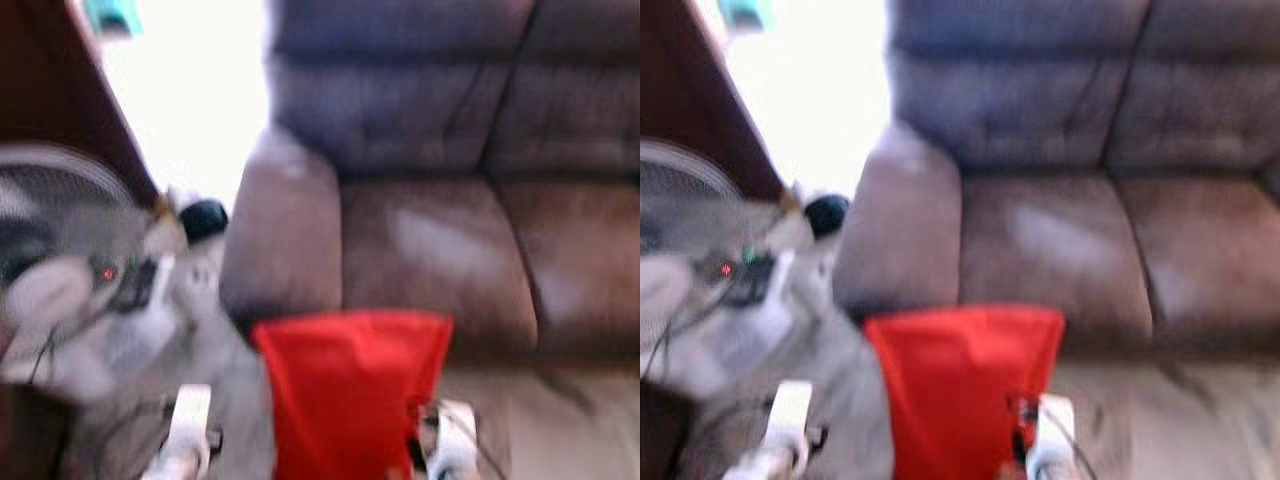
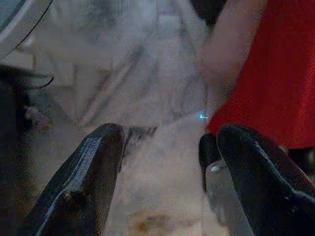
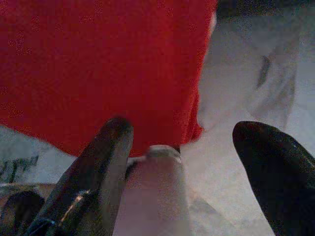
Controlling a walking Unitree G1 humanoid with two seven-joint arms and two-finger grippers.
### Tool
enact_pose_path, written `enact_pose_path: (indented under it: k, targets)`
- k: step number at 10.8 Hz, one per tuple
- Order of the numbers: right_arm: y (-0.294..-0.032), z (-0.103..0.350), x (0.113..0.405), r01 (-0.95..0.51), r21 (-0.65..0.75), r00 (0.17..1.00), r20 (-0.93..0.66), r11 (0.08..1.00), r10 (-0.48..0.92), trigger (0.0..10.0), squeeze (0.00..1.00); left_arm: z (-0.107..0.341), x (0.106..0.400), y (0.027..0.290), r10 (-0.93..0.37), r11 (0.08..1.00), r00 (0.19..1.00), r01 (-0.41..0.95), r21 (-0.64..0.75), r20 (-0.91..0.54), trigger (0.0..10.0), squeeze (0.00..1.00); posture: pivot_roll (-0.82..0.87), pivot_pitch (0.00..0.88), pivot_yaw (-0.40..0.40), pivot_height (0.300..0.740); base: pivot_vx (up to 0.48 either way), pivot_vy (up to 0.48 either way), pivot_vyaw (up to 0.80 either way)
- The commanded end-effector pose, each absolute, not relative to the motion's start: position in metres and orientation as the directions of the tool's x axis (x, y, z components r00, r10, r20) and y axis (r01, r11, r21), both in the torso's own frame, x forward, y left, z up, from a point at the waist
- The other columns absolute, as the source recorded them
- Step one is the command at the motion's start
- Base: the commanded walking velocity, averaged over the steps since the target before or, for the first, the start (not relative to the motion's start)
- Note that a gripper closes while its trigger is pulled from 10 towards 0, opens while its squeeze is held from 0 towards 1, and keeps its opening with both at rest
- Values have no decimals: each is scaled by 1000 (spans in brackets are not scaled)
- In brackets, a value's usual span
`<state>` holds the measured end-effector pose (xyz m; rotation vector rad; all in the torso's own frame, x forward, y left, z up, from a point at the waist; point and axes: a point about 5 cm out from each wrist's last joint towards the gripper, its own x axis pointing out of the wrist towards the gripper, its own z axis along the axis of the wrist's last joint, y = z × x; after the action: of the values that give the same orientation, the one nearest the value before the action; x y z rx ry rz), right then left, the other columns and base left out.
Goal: Move the pillow to the sofa from floor
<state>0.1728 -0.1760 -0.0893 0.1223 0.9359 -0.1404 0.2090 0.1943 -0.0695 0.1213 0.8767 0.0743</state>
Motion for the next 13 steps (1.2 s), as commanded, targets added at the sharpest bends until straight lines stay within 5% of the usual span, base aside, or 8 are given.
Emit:
enact_pose_path:
  k: [1,6,8,10,13]
  targets:
    - [-183,-91,167,191,26,568,-818,981,-89,10000,0,-75,201,189,104,992,614,-5,128,-782,10000,0,38,105,-5,740,0,0,0]
    - [-184,-89,168,277,51,611,-780,960,-135,10000,0,-74,201,194,121,991,628,-28,134,-769,10000,0,36,97,1,740,0,0,0]
    - [-187,-85,172,316,85,651,-744,945,-151,10000,0,-58,227,191,116,993,707,-76,88,-698,10000,0,37,89,3,740,0,0,0]
    - [-228,-51,223,328,93,746,-636,940,-198,10000,0,-44,247,187,107,994,767,-93,55,-633,10000,0,35,84,6,740,0,0,0]
    - [-219,-30,253,252,118,833,-531,960,-154,10000,0,-31,262,184,91,994,824,-105,8,-559,10000,0,34,96,6,740,0,0,0]
